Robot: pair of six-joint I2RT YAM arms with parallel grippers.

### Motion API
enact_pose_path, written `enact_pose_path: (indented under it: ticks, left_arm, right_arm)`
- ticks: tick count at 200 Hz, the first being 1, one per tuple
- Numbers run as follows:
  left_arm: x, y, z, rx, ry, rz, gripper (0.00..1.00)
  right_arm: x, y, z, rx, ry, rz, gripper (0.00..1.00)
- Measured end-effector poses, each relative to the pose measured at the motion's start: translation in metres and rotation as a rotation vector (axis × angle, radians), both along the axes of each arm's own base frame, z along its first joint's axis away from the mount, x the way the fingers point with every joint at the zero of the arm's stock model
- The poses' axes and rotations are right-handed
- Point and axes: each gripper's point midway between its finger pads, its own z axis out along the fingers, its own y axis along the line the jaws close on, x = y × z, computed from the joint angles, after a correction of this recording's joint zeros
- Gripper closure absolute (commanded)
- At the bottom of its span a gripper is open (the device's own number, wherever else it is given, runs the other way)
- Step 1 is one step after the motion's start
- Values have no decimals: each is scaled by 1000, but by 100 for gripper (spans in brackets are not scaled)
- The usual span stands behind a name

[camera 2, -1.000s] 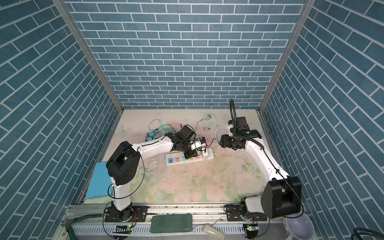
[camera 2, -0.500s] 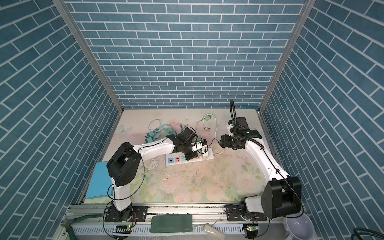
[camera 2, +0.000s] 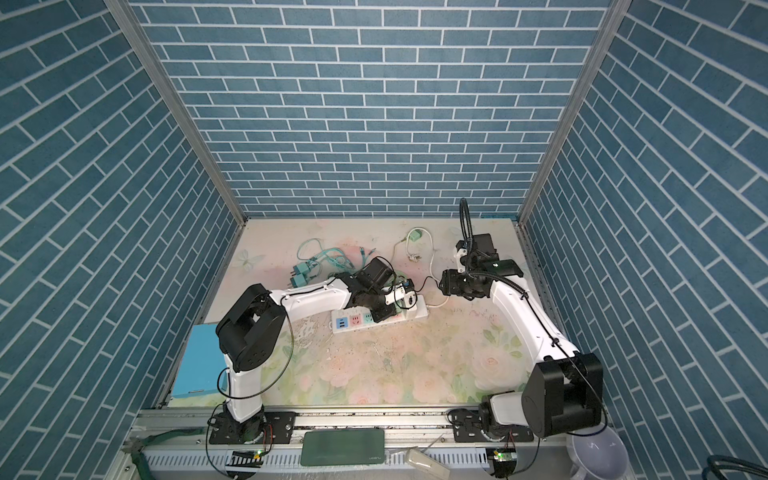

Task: Insert the plug
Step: 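Press the mint-green charger down into the pink socket with the left gripper, then open and lift the left gripper while the right swings toward the far wall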

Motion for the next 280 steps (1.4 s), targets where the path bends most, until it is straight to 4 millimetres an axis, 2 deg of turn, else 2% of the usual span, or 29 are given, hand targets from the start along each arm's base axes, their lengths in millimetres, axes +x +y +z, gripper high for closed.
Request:
enact_pose_path:
  ticks: [87,107,124,178,190,233,280]
  left_arm:
    - [4,-3,-2,-19,-19,32,97]
    - [5,-3,-2,-23,-34,42,94]
    - [5,-3,-2,-24,-41,49,88]
    - [7,-4,-2,-6,-51,61,76]
    - [11,-6,-1,-5,-58,68,66]
    - [20,-2,-3,7,-84,115,46]
    - [24,1,-1,-3,-99,135,41]
  right_arm:
    - [0,-1,-1,-6,1,-3,35]
    - [0,-1,-1,-6,2,-4,35]
    - [-1,-1,-1,-7,3,-4,35]
    - [-1,-2,-1,-5,8,-10,35]
    - [-1,-1,-1,-5,8,-10,35]
    - [-1,-1,-1,-4,9,-10,34]
    - [-1,-1,-1,-3,8,-9,33]
